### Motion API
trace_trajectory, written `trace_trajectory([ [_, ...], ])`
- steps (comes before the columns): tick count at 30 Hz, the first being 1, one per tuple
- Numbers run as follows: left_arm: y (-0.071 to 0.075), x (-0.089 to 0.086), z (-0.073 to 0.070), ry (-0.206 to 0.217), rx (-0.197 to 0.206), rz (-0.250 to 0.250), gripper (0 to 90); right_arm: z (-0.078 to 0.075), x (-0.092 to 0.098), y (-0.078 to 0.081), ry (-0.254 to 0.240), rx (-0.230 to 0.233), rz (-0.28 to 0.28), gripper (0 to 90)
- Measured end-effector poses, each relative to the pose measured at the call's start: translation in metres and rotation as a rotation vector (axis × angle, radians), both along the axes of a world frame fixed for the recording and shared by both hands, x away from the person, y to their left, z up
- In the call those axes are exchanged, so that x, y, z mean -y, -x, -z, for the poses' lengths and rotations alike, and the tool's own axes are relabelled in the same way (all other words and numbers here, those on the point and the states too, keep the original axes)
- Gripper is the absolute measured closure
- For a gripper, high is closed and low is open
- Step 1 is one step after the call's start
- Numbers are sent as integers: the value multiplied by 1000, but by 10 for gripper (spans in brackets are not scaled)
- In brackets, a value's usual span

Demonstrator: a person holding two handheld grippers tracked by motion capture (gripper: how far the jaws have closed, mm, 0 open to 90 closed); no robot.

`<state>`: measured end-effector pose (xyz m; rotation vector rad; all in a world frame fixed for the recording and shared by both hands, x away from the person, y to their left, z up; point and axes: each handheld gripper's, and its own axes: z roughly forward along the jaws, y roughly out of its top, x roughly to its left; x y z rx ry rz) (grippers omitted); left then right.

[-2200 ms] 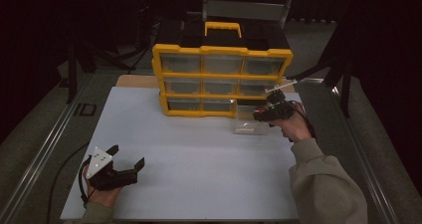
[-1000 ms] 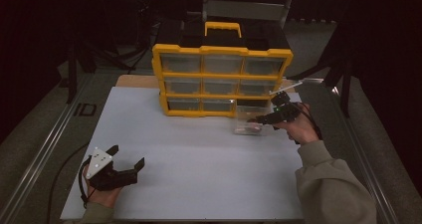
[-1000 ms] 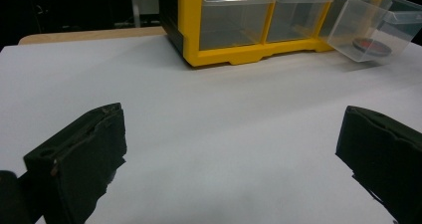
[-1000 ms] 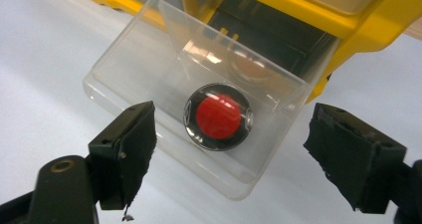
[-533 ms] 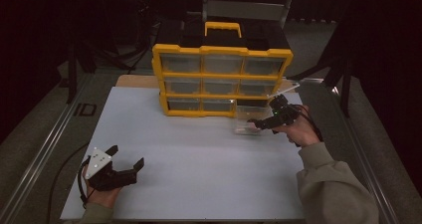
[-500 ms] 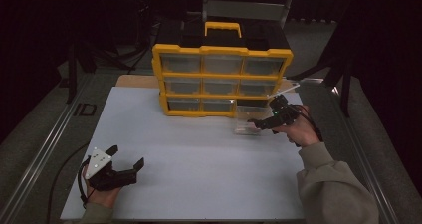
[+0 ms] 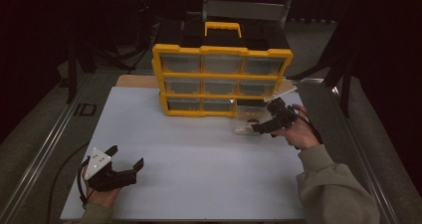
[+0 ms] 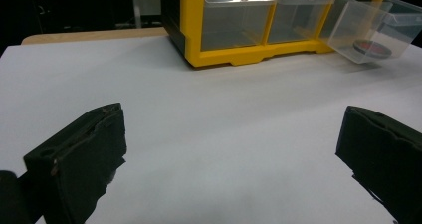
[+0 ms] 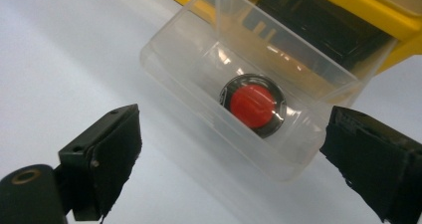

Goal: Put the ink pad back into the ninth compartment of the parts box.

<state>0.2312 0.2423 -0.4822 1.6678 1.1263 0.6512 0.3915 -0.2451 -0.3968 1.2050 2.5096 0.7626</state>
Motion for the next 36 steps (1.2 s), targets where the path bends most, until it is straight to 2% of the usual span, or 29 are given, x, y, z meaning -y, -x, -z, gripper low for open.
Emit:
trace_trajectory([
  [15, 0, 1, 0, -1, -1, 1, 1, -4, -2, 16, -10, -8, -34, 82],
  [36, 0, 1, 0, -2, -1, 2, 1, 6, -4, 34, -35, -19, -64, 142],
])
